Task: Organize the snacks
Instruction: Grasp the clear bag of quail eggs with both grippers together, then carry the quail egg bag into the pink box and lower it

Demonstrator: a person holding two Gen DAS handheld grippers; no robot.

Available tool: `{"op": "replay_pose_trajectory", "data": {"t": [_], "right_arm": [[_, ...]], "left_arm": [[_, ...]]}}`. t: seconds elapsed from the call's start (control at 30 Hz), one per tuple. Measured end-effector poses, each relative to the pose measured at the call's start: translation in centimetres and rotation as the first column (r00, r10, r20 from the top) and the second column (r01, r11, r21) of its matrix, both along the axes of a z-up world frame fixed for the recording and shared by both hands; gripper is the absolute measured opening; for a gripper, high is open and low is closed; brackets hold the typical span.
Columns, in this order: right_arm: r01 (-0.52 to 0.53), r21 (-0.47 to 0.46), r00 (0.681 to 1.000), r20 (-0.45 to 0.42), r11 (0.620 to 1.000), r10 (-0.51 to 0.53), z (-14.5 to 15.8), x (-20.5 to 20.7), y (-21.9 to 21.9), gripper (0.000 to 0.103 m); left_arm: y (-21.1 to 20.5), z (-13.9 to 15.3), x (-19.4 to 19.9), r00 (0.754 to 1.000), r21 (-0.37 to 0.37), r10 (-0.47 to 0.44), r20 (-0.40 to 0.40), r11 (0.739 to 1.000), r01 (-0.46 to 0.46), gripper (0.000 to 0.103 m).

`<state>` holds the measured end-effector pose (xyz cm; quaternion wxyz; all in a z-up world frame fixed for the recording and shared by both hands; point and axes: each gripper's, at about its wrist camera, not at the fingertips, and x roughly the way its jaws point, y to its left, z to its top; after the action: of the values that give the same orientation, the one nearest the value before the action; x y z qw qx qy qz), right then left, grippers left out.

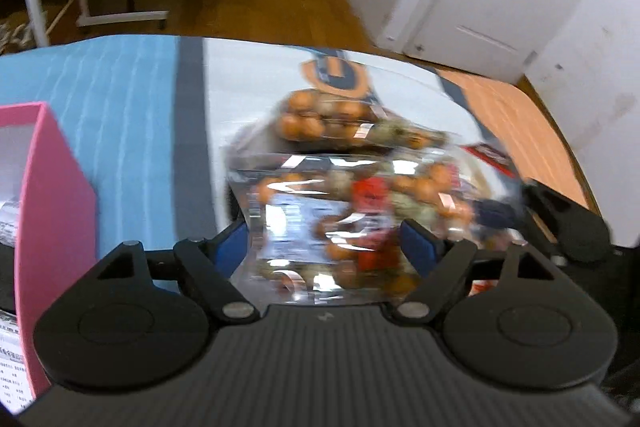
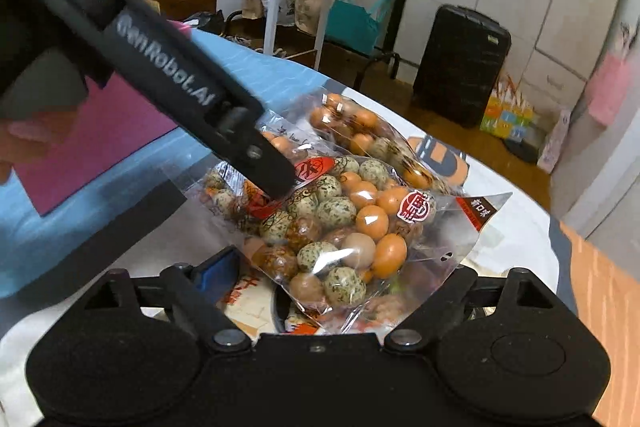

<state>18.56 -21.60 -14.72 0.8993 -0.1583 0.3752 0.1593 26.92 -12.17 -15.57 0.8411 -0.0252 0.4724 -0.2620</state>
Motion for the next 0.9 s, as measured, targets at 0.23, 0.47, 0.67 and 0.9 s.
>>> {"op": "replay_pose_trajectory", "data": {"t": [0.23,0.47,0.67,0.9], "right_arm": [[0.019,0.031,0.999,0.030,0.999,-0.020,0.0,-1.3,0.4,0.088],[0.033,0.057,0.999,0.004,0.998,-0.034,0.2,-2.3,0.7,0.088],[0.067,0.092,0.997,-0.038,0.993,-0.064,0.6,-3.6,1.2,0.088],[0.078,0.122,0.996,-0.061,0.989,-0.071,1.5,-6.2,2.2,0.087]], "left_arm": [[-0.6,0.7,-1.2,1.000,0.070,-0.012,0.024,0.997,0.011,0.073],[-0.5,1.5,-2.1,1.000,0.083,-0.019,-0.009,0.996,0.020,0.073],[-0.3,2.7,-4.2,0.998,0.116,-0.056,-0.014,0.992,0.058,0.073],[-0.2,4.0,-7.4,0.994,0.186,-0.112,-0.015,0.976,0.113,0.073]]}}
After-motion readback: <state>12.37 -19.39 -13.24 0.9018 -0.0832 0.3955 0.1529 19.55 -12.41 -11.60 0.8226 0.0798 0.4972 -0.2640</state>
